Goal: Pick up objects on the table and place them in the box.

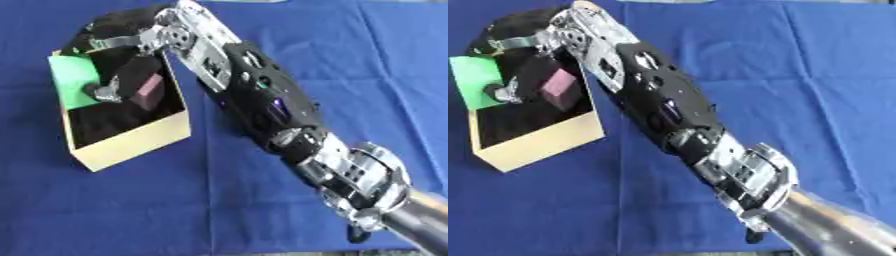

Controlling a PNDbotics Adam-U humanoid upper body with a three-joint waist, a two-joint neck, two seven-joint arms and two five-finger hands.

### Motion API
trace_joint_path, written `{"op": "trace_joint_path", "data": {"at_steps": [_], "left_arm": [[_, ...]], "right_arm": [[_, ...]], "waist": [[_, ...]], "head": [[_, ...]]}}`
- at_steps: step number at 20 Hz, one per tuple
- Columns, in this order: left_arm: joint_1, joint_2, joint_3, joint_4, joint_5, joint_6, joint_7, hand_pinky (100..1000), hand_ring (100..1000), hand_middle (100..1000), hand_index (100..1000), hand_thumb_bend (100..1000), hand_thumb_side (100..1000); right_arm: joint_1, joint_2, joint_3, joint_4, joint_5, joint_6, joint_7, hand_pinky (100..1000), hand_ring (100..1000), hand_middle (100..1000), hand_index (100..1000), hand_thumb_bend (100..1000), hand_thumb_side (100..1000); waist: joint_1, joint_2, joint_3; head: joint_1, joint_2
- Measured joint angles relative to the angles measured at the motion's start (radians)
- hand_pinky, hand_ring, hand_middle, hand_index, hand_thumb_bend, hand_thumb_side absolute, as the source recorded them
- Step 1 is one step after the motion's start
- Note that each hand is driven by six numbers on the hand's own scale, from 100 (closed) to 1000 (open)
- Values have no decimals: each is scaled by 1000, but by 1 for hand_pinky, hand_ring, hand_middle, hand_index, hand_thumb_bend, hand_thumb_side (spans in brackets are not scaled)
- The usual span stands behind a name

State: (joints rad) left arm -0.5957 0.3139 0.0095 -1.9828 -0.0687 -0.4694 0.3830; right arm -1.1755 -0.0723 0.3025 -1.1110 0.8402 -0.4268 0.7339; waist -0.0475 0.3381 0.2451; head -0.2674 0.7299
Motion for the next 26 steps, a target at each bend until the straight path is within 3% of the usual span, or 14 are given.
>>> {"op": "trace_joint_path", "data": {"at_steps": [5,6,7,8,11,19,23,26], "left_arm": [[2,0,0,0,2,2,-2,725,805,747,820,267,565],[3,0,0,0,2,3,-3,725,804,747,819,265,563],[3,0,0,0,2,3,-3,725,804,747,819,264,563],[3,0,0,0,2,4,-4,725,805,747,820,264,564],[6,-1,0,0,3,5,-5,724,806,747,820,263,568],[8,-8,0,0,6,8,-7,724,805,745,819,266,567],[22,-8,1,0,6,6,0,723,807,746,819,264,570],[35,-7,5,0,2,10,7,722,808,747,819,262,572]], "right_arm": [[0,0,-1,0,4,-4,-4,884,934,784,975,100,557],[0,-1,-2,-1,4,-4,-4,882,928,772,975,200,368],[0,-1,-3,-4,4,-4,-4,881,925,768,974,254,290],[0,-1,-3,-6,4,-3,-3,879,921,761,971,395,100],[0,-1,-6,-6,3,5,5,877,918,757,972,385,100],[0,-25,-16,-52,-51,19,16,873,901,720,954,207,184],[-3,-93,-44,-135,-144,46,18,871,894,705,936,159,212],[-4,-179,-57,-216,-231,73,21,872,895,706,934,172,205]], "waist": [[2,0,-3],[2,0,-4],[2,0,-4],[2,0,-4],[2,0,-4],[1,0,-6],[1,-1,-18],[-2,-10,-29]], "head": [[0,0],[0,0],[0,1],[0,1],[0,1],[2,4],[21,9],[44,17]]}}
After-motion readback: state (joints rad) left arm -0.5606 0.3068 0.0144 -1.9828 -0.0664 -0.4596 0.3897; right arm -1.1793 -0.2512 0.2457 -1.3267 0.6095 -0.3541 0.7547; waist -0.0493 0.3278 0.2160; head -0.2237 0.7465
